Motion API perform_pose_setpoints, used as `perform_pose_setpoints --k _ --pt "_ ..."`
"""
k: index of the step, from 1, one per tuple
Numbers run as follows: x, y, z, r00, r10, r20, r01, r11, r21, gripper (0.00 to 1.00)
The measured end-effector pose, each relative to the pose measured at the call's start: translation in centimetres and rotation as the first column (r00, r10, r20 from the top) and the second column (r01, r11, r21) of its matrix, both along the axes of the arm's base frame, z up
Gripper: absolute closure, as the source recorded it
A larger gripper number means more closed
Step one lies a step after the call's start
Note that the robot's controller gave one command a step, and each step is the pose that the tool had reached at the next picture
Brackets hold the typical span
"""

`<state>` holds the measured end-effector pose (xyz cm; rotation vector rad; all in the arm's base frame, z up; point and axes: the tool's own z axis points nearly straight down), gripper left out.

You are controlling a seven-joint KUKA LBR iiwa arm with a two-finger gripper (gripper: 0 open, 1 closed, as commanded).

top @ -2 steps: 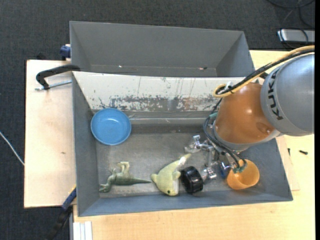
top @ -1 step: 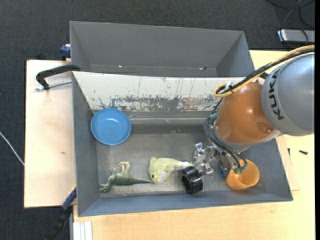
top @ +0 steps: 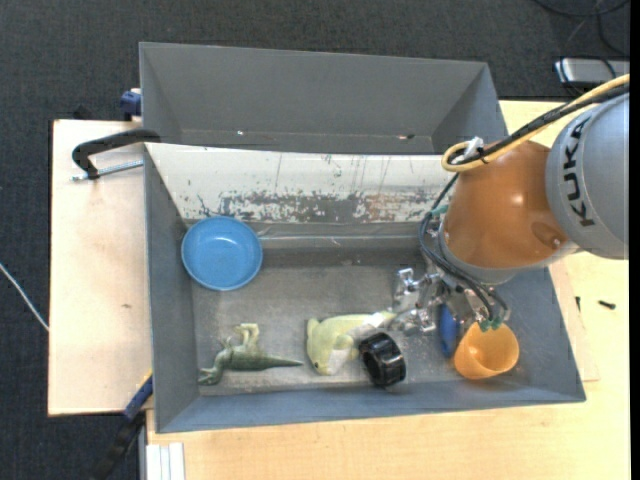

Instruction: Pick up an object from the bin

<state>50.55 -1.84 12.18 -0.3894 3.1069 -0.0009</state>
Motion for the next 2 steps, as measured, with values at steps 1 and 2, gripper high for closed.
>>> perform_pose_setpoints --k 1,2 --pt "-0.6 0.4 -2.3 1.000 -0.015 -0.010 0.015 1.000 0.001 1.00" --pt "-0.2 0.6 9.6 1.000 0.025 0.004 -0.025 1.000 -0.001 1.00"
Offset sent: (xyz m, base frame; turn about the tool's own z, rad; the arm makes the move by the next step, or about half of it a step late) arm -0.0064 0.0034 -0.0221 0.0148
